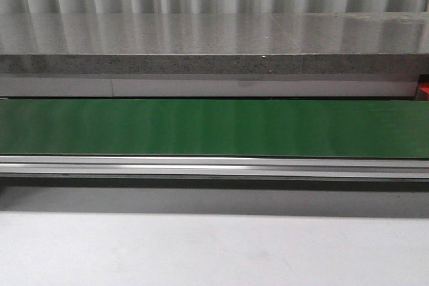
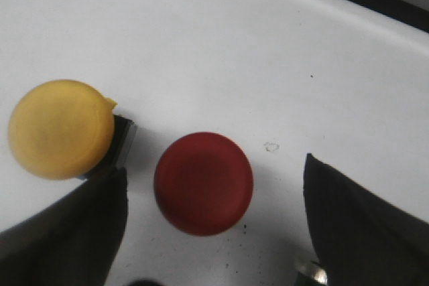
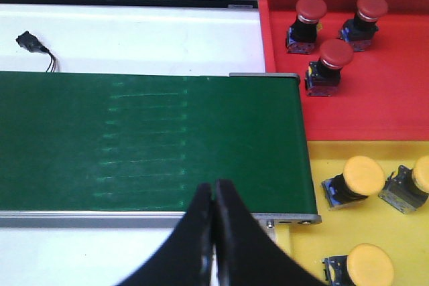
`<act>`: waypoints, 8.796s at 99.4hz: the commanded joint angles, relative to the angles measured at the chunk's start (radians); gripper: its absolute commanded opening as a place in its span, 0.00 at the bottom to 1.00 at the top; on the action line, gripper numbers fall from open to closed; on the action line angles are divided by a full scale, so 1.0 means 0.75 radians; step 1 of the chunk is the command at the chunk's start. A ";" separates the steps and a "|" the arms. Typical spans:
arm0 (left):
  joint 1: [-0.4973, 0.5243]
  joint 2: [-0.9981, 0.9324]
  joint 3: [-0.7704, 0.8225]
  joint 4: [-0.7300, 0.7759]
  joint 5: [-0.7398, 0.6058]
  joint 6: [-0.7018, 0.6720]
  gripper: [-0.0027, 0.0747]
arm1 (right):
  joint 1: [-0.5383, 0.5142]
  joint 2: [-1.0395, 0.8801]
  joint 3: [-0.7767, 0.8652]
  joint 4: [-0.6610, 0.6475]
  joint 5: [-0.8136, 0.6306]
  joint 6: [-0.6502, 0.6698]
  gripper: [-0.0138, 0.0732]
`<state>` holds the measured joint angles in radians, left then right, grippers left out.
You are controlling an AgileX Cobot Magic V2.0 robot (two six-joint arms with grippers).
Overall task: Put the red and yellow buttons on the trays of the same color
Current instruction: 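Move the left gripper over the button cluster and grasp the red button, then place the red button on the near end of the belt, release, then lower the left gripper over the yellow button and grasp it, then set the yellow button on the belt with the left gripper, then grasp the red button on the belt with the right gripper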
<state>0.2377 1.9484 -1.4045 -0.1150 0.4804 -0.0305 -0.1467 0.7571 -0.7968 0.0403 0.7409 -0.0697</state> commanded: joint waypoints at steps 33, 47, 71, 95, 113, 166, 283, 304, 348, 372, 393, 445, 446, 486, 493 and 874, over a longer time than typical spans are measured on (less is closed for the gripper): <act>0.002 0.042 -0.146 -0.053 -0.023 -0.010 0.70 | 0.003 -0.006 -0.031 0.003 -0.073 -0.012 0.02; 0.002 0.053 -0.149 -0.053 -0.030 -0.010 0.70 | 0.003 -0.006 -0.031 0.003 -0.073 -0.012 0.02; 0.002 0.053 -0.151 -0.053 -0.017 -0.010 0.45 | 0.003 -0.006 -0.031 0.003 -0.073 -0.012 0.02; 0.002 -0.012 -0.156 -0.053 0.041 -0.010 0.01 | 0.003 -0.006 -0.031 0.003 -0.073 -0.012 0.02; 0.002 -0.194 -0.156 -0.059 0.109 -0.010 0.01 | 0.003 -0.006 -0.031 0.003 -0.073 -0.012 0.02; -0.048 -0.570 0.098 -0.343 0.323 0.273 0.01 | 0.003 -0.006 -0.031 0.003 -0.073 -0.012 0.02; -0.149 -0.592 0.224 -0.344 0.136 0.328 0.88 | 0.003 -0.006 -0.031 0.003 -0.073 -0.012 0.02; 0.031 -0.525 0.171 -0.316 0.132 0.328 0.88 | 0.003 -0.006 -0.031 0.003 -0.073 -0.012 0.02; 0.178 -0.140 -0.004 -0.215 -0.013 0.340 0.88 | 0.003 -0.006 -0.031 0.003 -0.073 -0.012 0.02; 0.180 0.089 -0.252 -0.213 0.040 0.340 0.88 | 0.003 -0.006 -0.031 0.003 -0.073 -0.012 0.02; 0.180 0.190 -0.313 -0.213 0.018 0.340 0.82 | 0.003 -0.006 -0.031 0.003 -0.073 -0.012 0.02; 0.171 0.048 -0.313 -0.217 0.081 0.340 0.01 | 0.003 -0.006 -0.031 0.003 -0.073 -0.012 0.02; 0.168 0.034 -0.313 -0.221 0.091 0.340 0.01 | 0.003 -0.006 -0.031 0.003 -0.073 -0.012 0.02; 0.045 -0.478 -0.137 -0.285 0.309 0.340 0.01 | 0.003 -0.006 -0.031 0.003 -0.073 -0.012 0.02; 0.026 -0.569 -0.047 -0.288 0.293 0.340 0.01 | 0.003 -0.006 -0.031 0.003 -0.073 -0.012 0.02; -0.290 -1.939 1.091 -0.287 0.037 0.415 0.01 | 0.354 0.406 -0.175 0.272 -0.114 -0.223 0.83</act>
<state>0.0270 0.4908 -0.5594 -0.3164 0.5739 0.2796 0.0672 1.0051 -0.8724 0.2232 0.7406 -0.2108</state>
